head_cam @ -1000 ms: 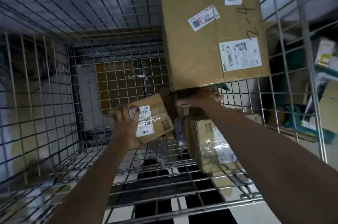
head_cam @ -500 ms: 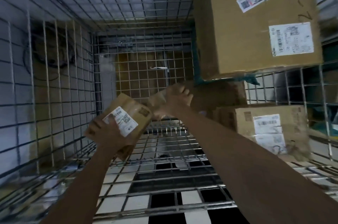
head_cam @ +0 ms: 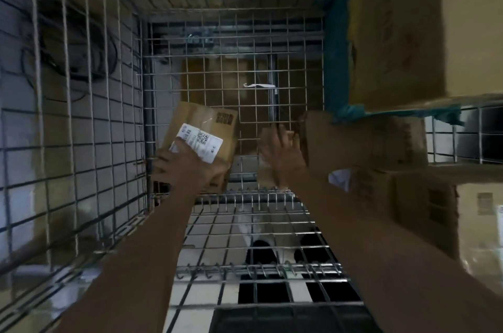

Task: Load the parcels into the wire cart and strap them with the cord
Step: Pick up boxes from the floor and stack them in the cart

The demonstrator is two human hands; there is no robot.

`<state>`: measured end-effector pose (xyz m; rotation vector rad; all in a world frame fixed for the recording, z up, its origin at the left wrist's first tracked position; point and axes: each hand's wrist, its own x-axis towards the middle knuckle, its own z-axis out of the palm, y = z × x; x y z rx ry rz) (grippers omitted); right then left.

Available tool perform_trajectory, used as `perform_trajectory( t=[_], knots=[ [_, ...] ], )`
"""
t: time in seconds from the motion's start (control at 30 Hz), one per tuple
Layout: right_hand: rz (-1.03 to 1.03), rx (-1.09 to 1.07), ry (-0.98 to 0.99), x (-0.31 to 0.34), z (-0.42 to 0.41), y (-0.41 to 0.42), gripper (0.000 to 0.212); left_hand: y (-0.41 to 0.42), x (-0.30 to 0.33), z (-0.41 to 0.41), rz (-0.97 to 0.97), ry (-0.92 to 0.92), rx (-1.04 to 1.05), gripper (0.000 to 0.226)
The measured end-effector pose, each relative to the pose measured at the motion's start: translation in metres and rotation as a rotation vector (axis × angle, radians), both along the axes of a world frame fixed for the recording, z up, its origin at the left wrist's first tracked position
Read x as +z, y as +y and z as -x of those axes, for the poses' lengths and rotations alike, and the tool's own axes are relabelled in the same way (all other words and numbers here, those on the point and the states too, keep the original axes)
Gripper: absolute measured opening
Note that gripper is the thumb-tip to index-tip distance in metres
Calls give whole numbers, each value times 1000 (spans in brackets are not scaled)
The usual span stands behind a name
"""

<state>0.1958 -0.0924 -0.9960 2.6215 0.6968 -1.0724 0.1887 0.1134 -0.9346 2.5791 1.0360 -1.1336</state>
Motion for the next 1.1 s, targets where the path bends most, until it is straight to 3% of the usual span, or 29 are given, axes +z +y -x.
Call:
perform_trajectory(
  t=[0.07, 0.17, 0.23, 0.3, 0.33, 0.4, 0.5, 0.6, 0.67, 0.73, 0.8, 0.9, 0.97, 1.03, 1.1],
  knots=[
    [39, -5, 1, -17, 1, -3, 120, -14, -19, -4, -4, 3, 39, 133],
    [8, -55, -135, -33, 5, -7, 79, -30, -41, -3, -38, -48, 115, 127],
    [3, -78, -106, -45, 10, -10, 64, -37, -51, -1, -46, -48, 137, 132],
    [113, -102, -216, -43, 12, -12, 57, -41, -53, 1, -36, -18, 133, 137],
    [63, -126, -183, -40, 14, -10, 58, -43, -49, 2, -35, -5, 132, 138],
    [-237, -352, 24, -19, 16, -6, 60, -45, -32, -2, -40, -1, 96, 131],
    [-409, -588, 148, 41, 15, -4, 55, -62, 12, -15, -21, -87, -39, 97],
    [-220, -339, 211, 107, 17, -19, 46, -96, 53, -28, 205, -237, -95, 63],
    [-168, -338, 187, 155, 14, -37, 39, -123, 77, -37, 416, -268, -70, 47],
    [-266, -423, 157, 211, 8, -59, 33, -154, 106, -44, 622, -206, -10, 35],
    [-393, -629, 68, 273, 5, -90, 29, -187, 135, -48, 817, -64, 119, 28],
    [-596, -1059, -181, 362, 15, -150, 18, -224, 157, -47, 924, 26, 383, 45],
    [-705, -1385, -263, 391, 32, -190, 11, -240, 173, -42, 914, 66, 333, 46],
    [-847, -1890, -245, 397, 55, -221, 6, -256, 184, -37, 980, 118, 290, 44],
    [-904, -2317, -218, 400, 74, -234, 16, -267, 192, -31, 998, 144, 214, 46]
  ],
)
